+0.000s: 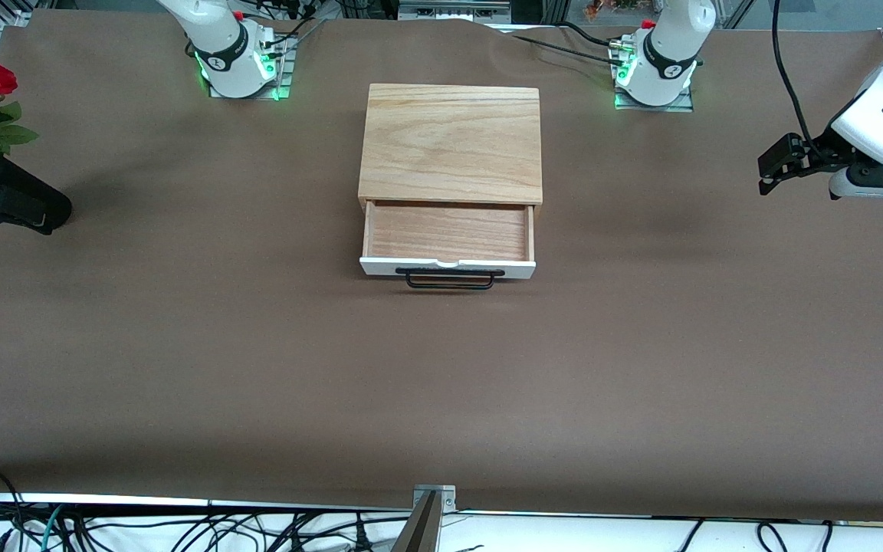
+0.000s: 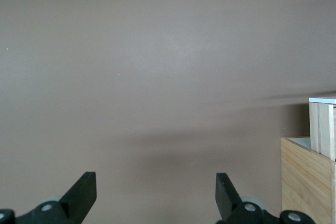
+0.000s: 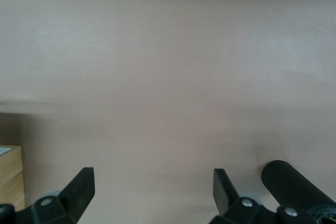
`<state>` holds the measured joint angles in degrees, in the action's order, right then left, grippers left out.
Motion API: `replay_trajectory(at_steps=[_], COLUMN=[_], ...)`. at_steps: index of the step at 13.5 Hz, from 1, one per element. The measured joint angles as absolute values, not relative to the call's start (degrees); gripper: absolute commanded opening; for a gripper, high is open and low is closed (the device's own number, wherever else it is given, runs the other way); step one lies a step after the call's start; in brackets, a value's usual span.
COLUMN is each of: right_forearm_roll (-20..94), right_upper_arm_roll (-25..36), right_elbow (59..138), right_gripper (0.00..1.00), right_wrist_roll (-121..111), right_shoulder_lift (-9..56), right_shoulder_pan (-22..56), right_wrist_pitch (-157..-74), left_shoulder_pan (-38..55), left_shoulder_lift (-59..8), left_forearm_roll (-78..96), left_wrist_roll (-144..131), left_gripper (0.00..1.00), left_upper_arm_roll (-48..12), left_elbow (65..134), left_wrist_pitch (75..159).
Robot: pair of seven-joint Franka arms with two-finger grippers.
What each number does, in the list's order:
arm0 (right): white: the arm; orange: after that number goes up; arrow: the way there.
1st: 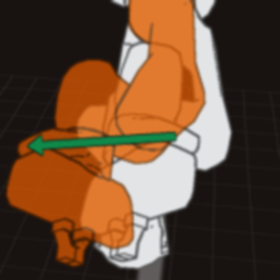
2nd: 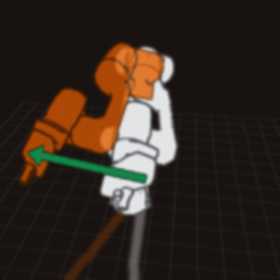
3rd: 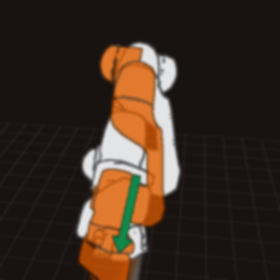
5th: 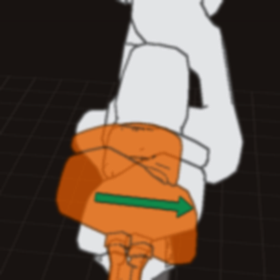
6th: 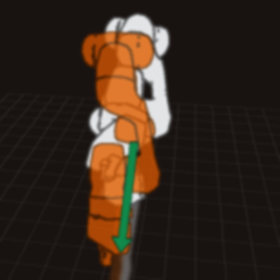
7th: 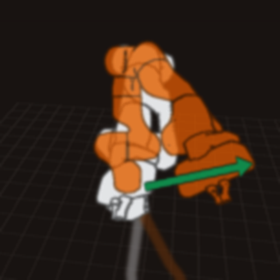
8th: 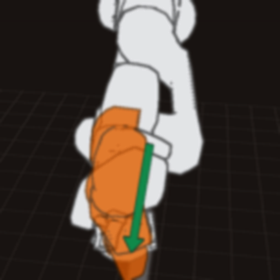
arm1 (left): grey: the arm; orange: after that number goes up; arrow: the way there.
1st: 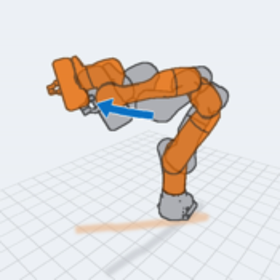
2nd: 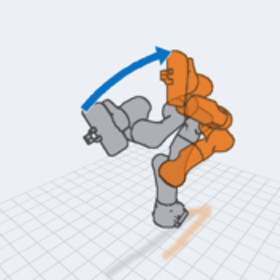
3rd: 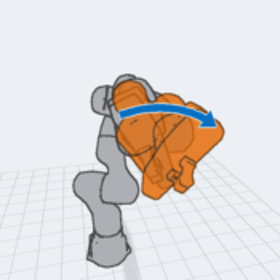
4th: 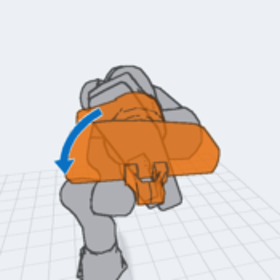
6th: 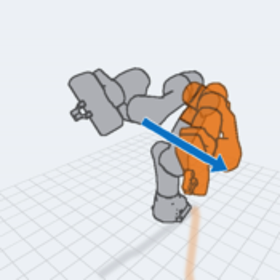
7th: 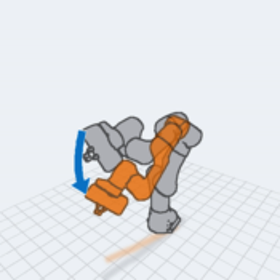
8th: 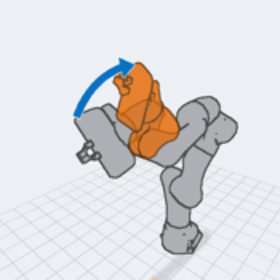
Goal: Close drawer with both arms simultaneously
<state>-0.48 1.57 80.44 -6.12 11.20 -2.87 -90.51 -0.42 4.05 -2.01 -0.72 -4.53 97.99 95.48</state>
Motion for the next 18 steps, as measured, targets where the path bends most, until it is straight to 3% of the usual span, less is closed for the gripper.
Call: replay_trajectory(at_steps=[18], right_forearm_roll=[-0.48], right_upper_arm_roll=[1.58], right_elbow=[80.44], right_gripper=[1.0], right_wrist_roll=[-6.02], right_shoulder_lift=[11.36], right_shoulder_pan=[-2.87], right_wrist_pitch=[-90.53], left_shoulder_pan=[-0.42], left_shoulder_lift=[3.27], left_forearm_roll=[-2.01], left_wrist_roll=[-0.72], left_gripper=[1.0], left_upper_arm_roll=[-4.53], left_elbow=[97.98], left_wrist_pitch=[94.37])
